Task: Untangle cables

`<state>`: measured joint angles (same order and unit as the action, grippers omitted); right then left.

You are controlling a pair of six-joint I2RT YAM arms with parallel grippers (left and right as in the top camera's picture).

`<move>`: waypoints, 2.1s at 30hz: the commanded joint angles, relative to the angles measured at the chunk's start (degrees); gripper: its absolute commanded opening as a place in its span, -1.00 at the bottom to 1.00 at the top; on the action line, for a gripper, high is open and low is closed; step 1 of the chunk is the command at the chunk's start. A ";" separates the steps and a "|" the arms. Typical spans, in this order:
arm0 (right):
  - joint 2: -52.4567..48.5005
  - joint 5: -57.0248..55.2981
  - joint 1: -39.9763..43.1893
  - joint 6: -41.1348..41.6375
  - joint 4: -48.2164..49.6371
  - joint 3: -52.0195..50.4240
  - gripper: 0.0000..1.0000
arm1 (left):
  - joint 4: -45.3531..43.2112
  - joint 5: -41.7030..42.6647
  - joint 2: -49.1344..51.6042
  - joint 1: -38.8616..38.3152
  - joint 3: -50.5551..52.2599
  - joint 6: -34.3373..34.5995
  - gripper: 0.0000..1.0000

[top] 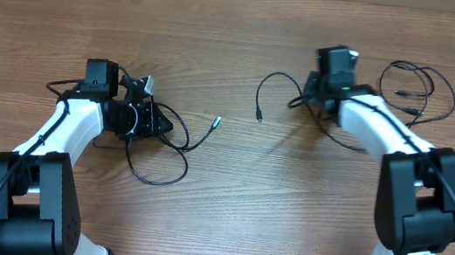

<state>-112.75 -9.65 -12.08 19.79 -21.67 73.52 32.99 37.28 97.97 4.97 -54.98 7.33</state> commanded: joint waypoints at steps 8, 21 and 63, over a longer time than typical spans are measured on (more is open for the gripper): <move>1.70 19.23 4.83 -21.03 -4.15 -0.09 -0.01 | -0.66 -0.39 -0.59 0.26 0.48 0.61 -0.65; -3.06 19.56 4.37 -25.90 -4.22 -0.94 -0.34 | -0.66 -0.39 -0.59 0.26 0.48 0.61 -0.63; 10.08 15.67 27.36 -1.55 -17.25 5.60 0.65 | -0.48 -1.90 -0.59 0.26 0.48 0.63 -0.76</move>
<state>-102.72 4.97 15.73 17.69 -39.03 79.40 32.58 35.59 97.97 4.97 -54.98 7.53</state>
